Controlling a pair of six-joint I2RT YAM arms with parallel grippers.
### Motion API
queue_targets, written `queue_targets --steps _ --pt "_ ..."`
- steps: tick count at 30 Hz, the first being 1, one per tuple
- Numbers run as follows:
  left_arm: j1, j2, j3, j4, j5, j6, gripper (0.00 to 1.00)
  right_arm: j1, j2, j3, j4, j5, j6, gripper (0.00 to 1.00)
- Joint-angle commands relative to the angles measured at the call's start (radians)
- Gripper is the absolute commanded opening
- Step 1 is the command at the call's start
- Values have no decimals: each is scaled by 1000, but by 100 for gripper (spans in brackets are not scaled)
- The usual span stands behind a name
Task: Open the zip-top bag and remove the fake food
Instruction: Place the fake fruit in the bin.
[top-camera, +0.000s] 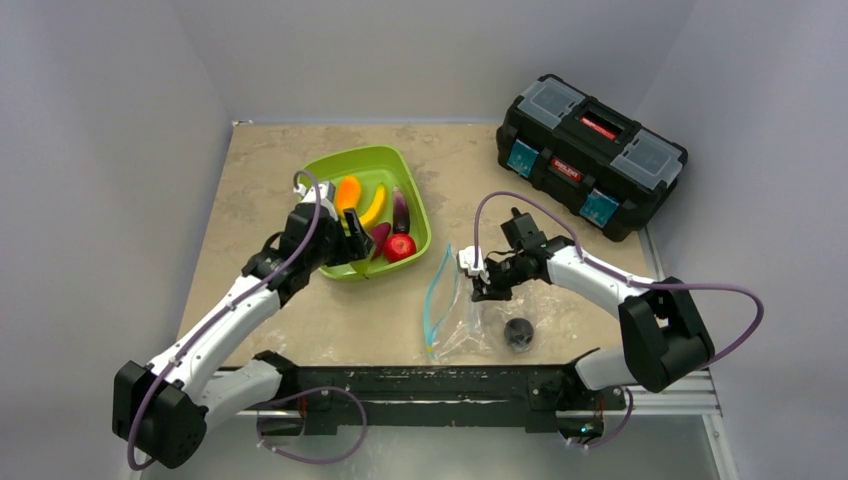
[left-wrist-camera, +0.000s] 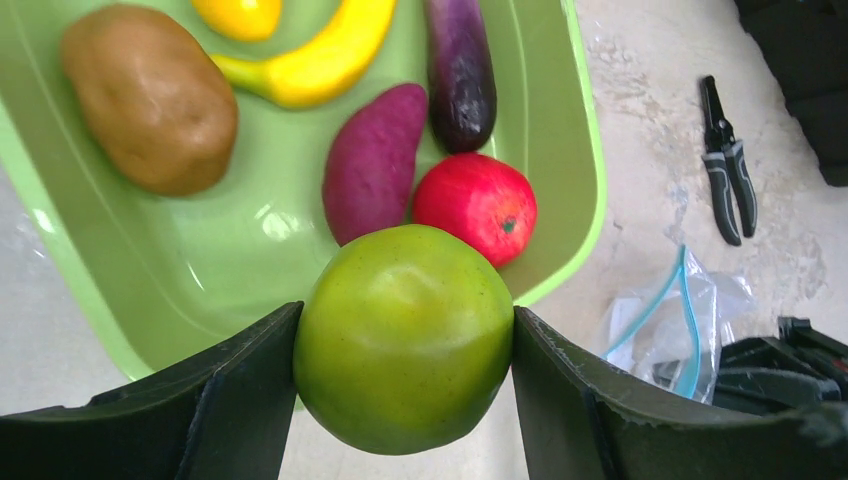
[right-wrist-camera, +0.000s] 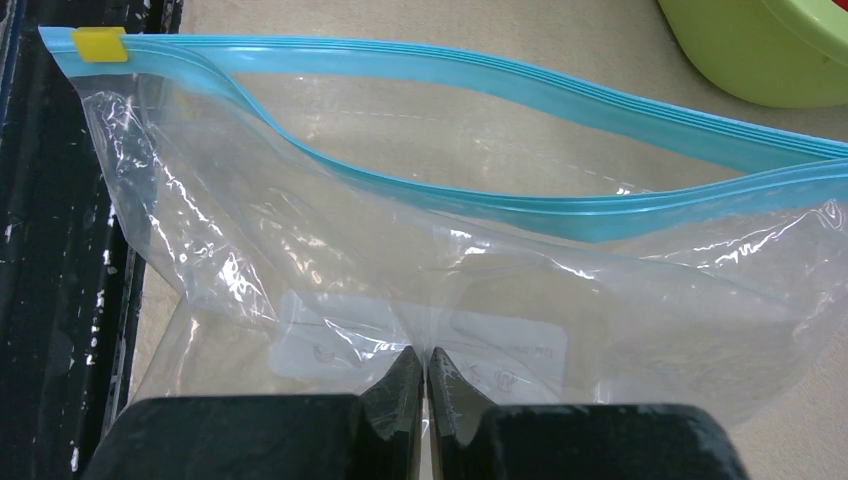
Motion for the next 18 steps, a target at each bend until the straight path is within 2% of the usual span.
queue_targets --steps 1,8,9,11,16,18 --pt "72 48 100 -26 67 76 0 -5 -33 13 -7 -41 -18 3" --pt "165 202 225 -123 183 160 0 -8 -30 14 -7 -39 -19 4" --pt "174 225 238 -132 195 167 3 -7 -29 15 -8 -39 -19 4" --pt "195 266 265 -155 209 179 13 -7 -30 14 -9 -38 -19 4" --pt "236 332 308 -183 216 207 50 -8 -28 17 -10 -38 -20 5" --pt "251 345 319 -186 219 214 59 -10 -28 18 -9 -38 -19 7"
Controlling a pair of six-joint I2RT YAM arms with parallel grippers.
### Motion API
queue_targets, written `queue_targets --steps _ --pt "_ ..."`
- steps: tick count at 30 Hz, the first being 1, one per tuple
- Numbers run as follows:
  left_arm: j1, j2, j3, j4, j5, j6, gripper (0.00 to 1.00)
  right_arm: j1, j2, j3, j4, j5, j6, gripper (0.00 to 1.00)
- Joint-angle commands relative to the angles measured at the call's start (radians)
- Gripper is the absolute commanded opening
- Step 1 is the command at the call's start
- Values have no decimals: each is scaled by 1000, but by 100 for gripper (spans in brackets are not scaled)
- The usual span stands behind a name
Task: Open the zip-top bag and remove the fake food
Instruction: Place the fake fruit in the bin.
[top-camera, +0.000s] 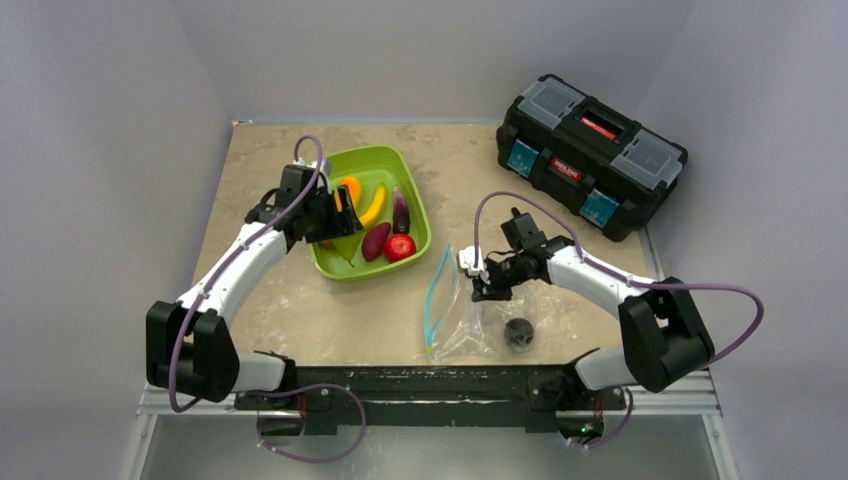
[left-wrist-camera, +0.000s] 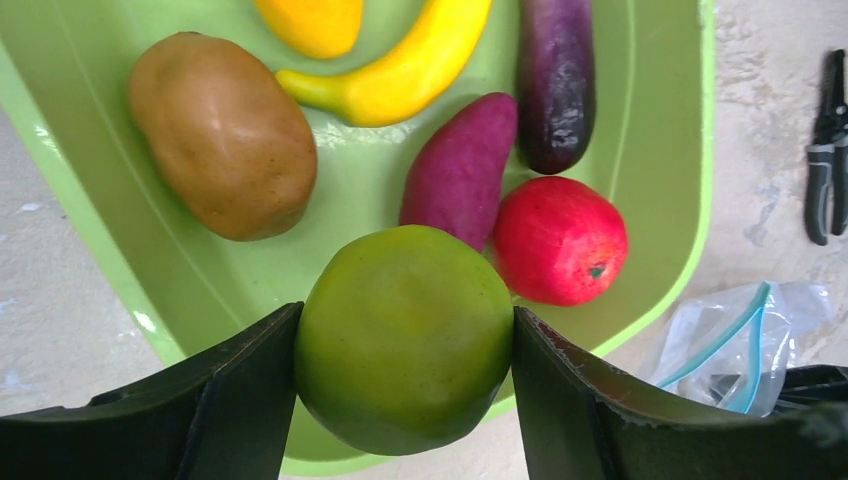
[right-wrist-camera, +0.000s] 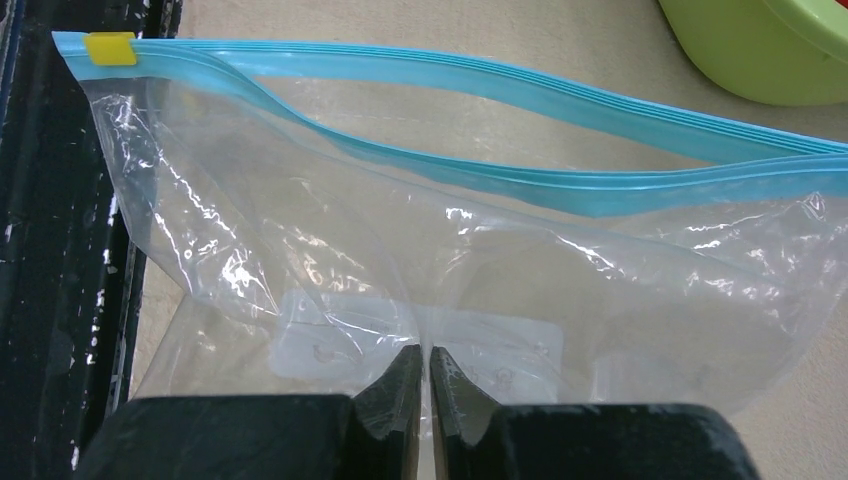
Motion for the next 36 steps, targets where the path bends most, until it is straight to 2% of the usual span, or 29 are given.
queue_targets --steps 1,8,11,15,19,24,30,36 --pt "37 16 64 -24 34 51 62 -10 -27 17 -9 -38 -19 7" --pt "66 -20 66 -9 27 64 78 -19 -32 21 -20 -46 -25 18" --pt "74 -36 64 -10 30 73 88 -25 -37 26 -38 -58 -41 24" --pt "87 -60 61 -13 47 76 91 -37 -50 36 -69 -74 -65 30" --pt "93 -105 54 -13 65 76 100 -60 -71 55 -112 -94 -95 34" --pt "111 -208 11 17 148 20 100 -95 -107 76 -190 -113 -142 37" --pt "124 -287 -81 79 403 -58 100 -148 -155 110 -329 -144 -233 39" --pt "124 -397 -173 84 482 -83 100 -184 -195 145 -520 -138 -348 40"
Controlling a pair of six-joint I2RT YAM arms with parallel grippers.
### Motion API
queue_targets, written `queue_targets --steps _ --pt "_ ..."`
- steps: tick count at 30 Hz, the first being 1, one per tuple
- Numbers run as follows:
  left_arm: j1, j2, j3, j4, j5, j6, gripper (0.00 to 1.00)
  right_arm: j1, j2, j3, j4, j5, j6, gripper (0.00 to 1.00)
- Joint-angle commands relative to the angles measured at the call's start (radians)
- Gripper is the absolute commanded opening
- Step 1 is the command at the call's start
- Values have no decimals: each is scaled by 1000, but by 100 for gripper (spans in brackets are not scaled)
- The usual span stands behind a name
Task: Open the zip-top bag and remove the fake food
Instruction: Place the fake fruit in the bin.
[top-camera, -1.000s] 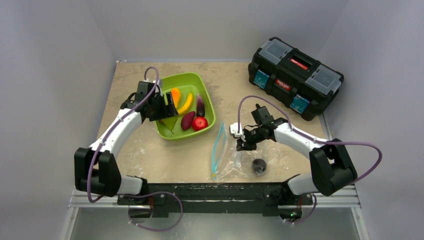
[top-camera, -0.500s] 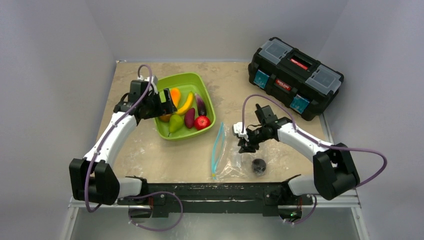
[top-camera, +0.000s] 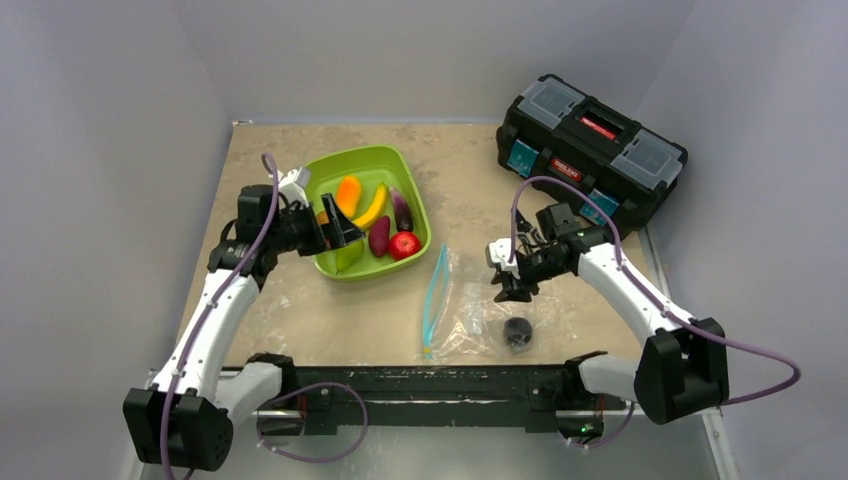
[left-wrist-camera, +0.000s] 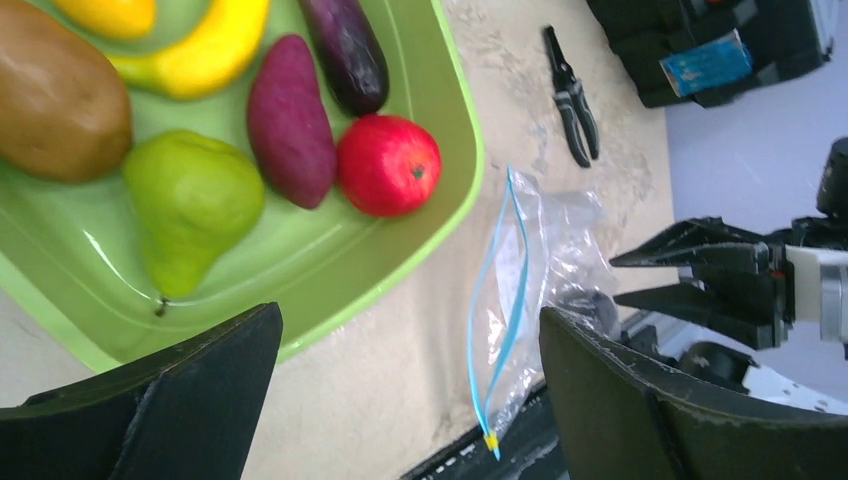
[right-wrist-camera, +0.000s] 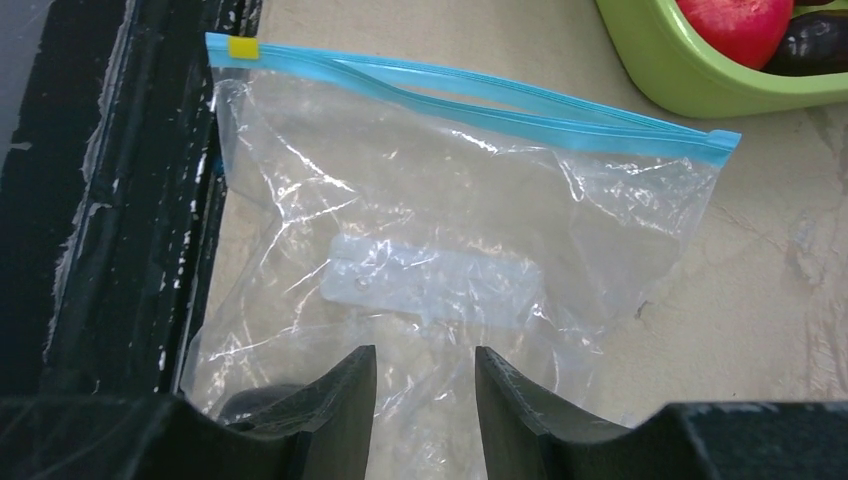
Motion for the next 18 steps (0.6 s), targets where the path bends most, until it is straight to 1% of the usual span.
queue_targets --steps 1,6,9,12,14,18 --pt "5 -93 -57 35 124 -44 100 -17 -46 45 -185 -40 -115 40" --pt "1 -143 -115 78 208 -106 100 -54 -86 21 -238 -34 -131 40" --pt "-29 -154 -129 90 231 -113 100 -84 -103 27 -290 -35 -162 40" --pt "-103 -152 -117 84 212 -108 100 -105 -125 34 -342 2 -181 39" --pt "-185 -144 -114 86 180 -108 100 -113 -138 32 -362 38 -189 39" --pt "-304 -108 -137 155 143 -150 99 -119 -159 21 -391 95 -195 39"
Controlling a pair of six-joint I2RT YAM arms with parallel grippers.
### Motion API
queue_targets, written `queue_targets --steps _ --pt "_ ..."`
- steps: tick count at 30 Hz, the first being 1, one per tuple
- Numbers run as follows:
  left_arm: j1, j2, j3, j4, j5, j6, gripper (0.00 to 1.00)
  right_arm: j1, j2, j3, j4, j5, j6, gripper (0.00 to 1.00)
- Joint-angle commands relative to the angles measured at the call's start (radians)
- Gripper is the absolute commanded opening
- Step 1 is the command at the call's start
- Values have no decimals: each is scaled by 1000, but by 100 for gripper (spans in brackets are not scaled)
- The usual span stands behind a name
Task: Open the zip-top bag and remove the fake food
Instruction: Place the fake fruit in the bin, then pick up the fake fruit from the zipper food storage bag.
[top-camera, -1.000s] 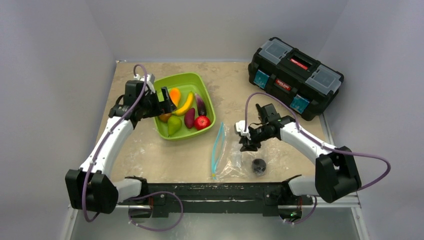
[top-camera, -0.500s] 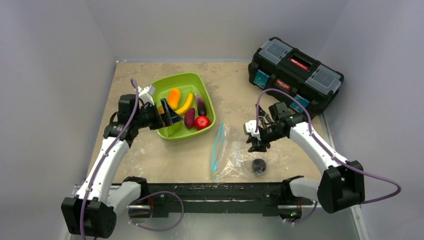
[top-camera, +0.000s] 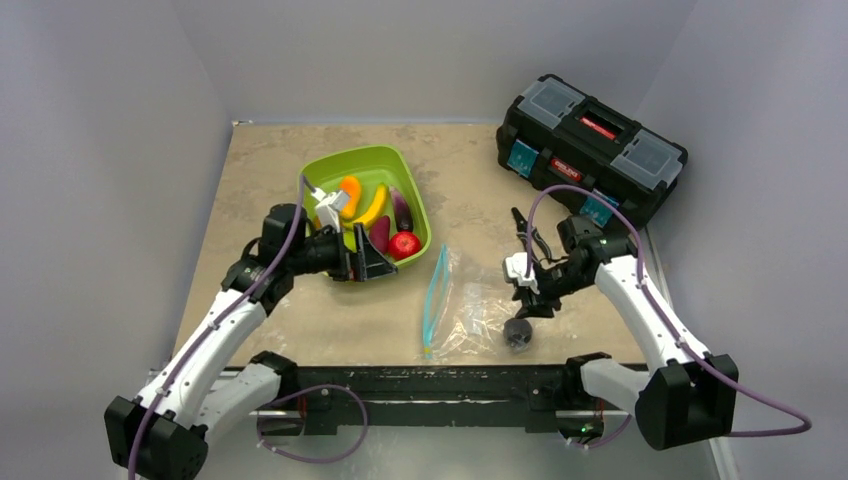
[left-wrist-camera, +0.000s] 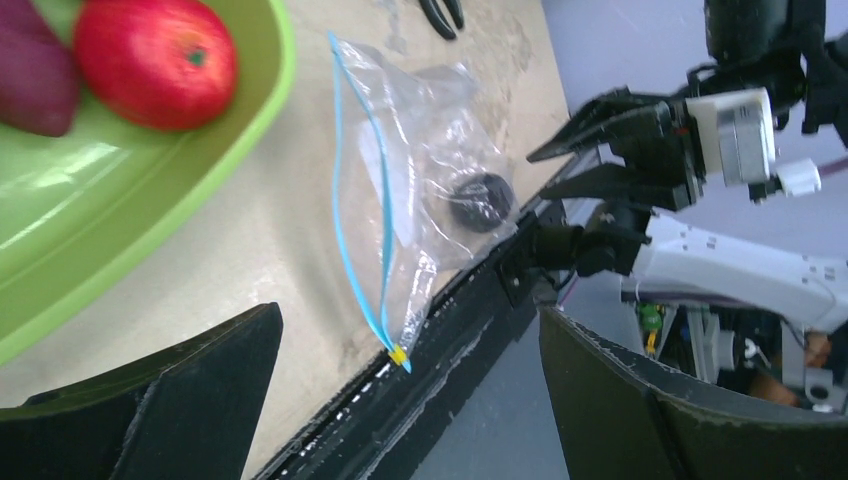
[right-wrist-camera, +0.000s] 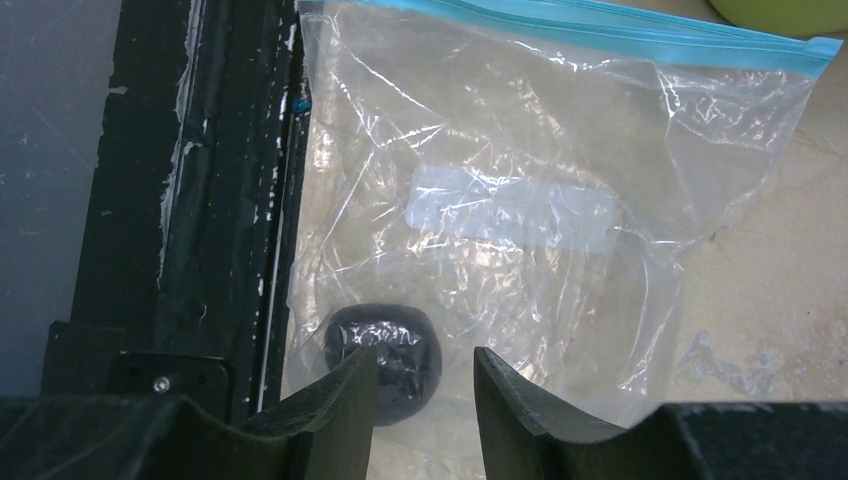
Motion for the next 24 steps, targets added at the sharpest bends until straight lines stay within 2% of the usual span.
queue_targets --steps 1,6,14,20,24 --pt "-117 41 -20 115 -38 -55 99 -9 -31 10 -78 70 -37 39" --pt "-241 152 -13 183 -80 -75 96 -9 -52 -58 -66 153 -46 41" --pt "-389 367 41 256 -128 -75 90 -7 -42 -135 55 242 -29 61" --pt "-448 496 94 252 -164 -63 89 -1 -20 -160 151 281 -42 65" --pt "-459 567 116 256 -175 -66 85 42 10 -193 212 308 -45 64"
